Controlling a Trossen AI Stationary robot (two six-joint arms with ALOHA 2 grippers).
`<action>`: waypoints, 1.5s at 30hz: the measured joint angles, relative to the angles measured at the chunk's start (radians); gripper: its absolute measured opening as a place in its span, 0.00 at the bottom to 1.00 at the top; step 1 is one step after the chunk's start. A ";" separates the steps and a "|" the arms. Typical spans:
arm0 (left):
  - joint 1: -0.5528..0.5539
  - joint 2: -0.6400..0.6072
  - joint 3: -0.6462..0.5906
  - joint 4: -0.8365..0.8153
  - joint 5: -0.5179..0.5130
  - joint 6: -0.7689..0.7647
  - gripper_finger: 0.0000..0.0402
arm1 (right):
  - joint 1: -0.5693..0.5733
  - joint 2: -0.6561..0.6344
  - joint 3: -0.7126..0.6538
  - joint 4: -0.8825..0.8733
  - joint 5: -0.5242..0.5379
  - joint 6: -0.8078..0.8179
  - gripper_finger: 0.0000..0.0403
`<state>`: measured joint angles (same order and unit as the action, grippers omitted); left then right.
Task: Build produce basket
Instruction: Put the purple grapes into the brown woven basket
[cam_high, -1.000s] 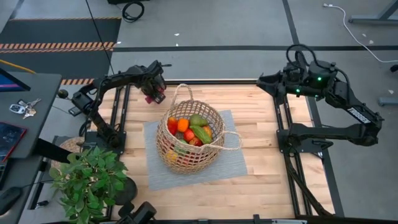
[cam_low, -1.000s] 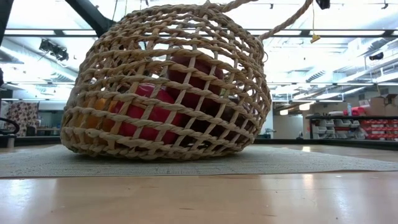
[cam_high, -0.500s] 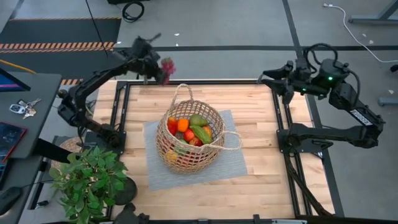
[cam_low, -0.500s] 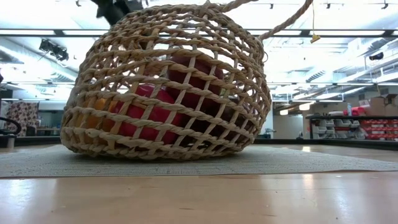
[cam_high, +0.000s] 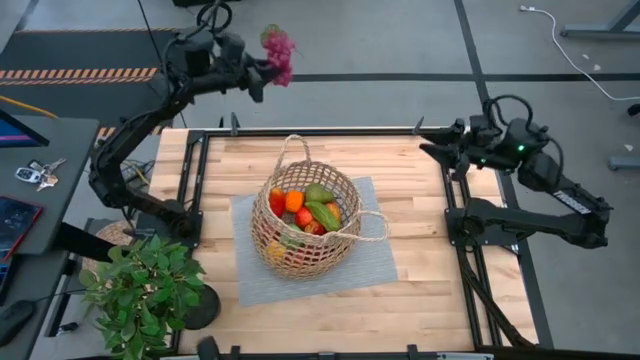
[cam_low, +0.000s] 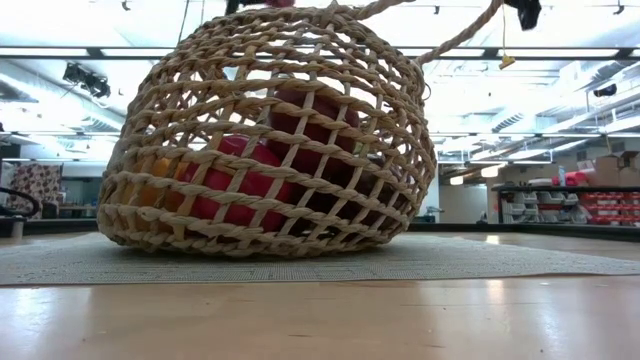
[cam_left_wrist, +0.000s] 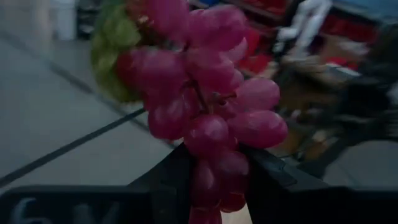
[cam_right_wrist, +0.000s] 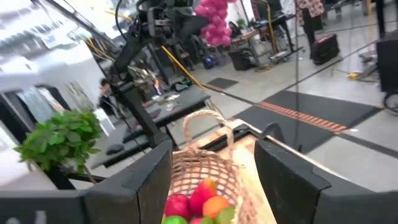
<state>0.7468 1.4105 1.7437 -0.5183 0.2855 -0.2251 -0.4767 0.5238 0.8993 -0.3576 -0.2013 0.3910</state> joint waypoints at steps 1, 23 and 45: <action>-0.019 0.000 0.003 0.021 0.001 -0.006 0.29 | 0.000 -0.019 -0.038 0.035 -0.007 0.017 0.58; -0.382 0.013 0.004 0.094 -0.084 -0.102 0.29 | 0.002 -0.498 -0.529 0.250 -0.070 0.379 0.52; -0.548 0.079 0.003 0.124 -0.204 -0.177 0.29 | 0.269 -0.499 -0.892 0.806 0.075 0.556 0.33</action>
<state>0.1991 1.4899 1.7470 -0.3940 0.0818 -0.4020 -0.2077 0.0248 0.0078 0.4483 -0.1262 0.9466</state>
